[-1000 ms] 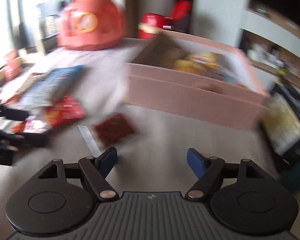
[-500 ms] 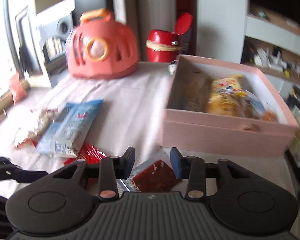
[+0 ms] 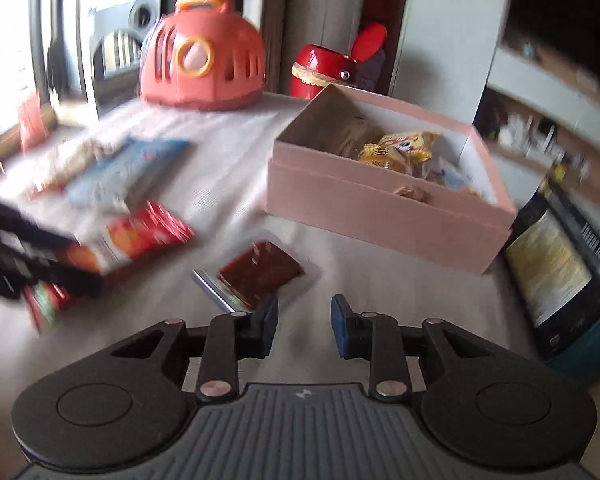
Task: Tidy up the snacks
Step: 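Grasp the brown jerky square with the right tool while the left tool holds the red packet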
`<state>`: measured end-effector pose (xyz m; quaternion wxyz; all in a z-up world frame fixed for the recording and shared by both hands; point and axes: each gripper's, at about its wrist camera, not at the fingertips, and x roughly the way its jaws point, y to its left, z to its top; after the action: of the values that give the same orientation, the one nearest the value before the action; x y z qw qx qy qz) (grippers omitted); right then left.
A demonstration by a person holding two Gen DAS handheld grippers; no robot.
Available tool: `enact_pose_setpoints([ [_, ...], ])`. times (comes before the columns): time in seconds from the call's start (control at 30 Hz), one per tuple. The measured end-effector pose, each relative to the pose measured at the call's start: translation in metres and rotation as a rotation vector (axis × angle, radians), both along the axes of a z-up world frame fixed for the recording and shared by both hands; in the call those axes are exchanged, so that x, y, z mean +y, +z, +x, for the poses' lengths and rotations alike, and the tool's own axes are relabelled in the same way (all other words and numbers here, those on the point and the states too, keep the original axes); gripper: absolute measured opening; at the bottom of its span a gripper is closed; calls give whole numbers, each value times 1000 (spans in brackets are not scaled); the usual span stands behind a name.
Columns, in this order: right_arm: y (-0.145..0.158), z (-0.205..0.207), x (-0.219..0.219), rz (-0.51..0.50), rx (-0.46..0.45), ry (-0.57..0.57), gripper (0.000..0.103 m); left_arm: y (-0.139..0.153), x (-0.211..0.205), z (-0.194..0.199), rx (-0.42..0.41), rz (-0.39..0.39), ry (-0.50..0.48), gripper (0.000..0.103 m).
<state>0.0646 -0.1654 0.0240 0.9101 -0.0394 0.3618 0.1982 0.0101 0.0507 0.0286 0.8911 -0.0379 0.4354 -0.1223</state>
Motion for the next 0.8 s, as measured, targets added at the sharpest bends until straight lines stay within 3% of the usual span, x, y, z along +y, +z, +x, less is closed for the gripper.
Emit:
enact_pose_setpoints([
  [0.07,1,10,6,83,56,-17,28,0,1,0,2,-7,1,60],
  [0.17,-8,26,27,61,89,-76,30,0,2,1,2,-9,0,60],
  [0.27,-14,34,47,32,53,-71,43,-1,2,-1,-8,-6,-10,61],
  [0.4,-19,33,62,-72,-22,-13,44,-3,4,-3,-23,-18,-13,61],
  [0.47,-17,34,59,-64,-11,-9,44,-5,7,-6,-35,-46,1,62],
  [0.63,-18,50,55,-11,59,-129,51,-6,8,-7,-45,-65,9,62],
  [0.73,-20,50,65,-57,22,-143,56,-6,9,-8,-48,-64,-6,62],
  [0.8,-21,47,69,-97,-5,-112,53,-6,10,-10,-53,-66,-16,62],
])
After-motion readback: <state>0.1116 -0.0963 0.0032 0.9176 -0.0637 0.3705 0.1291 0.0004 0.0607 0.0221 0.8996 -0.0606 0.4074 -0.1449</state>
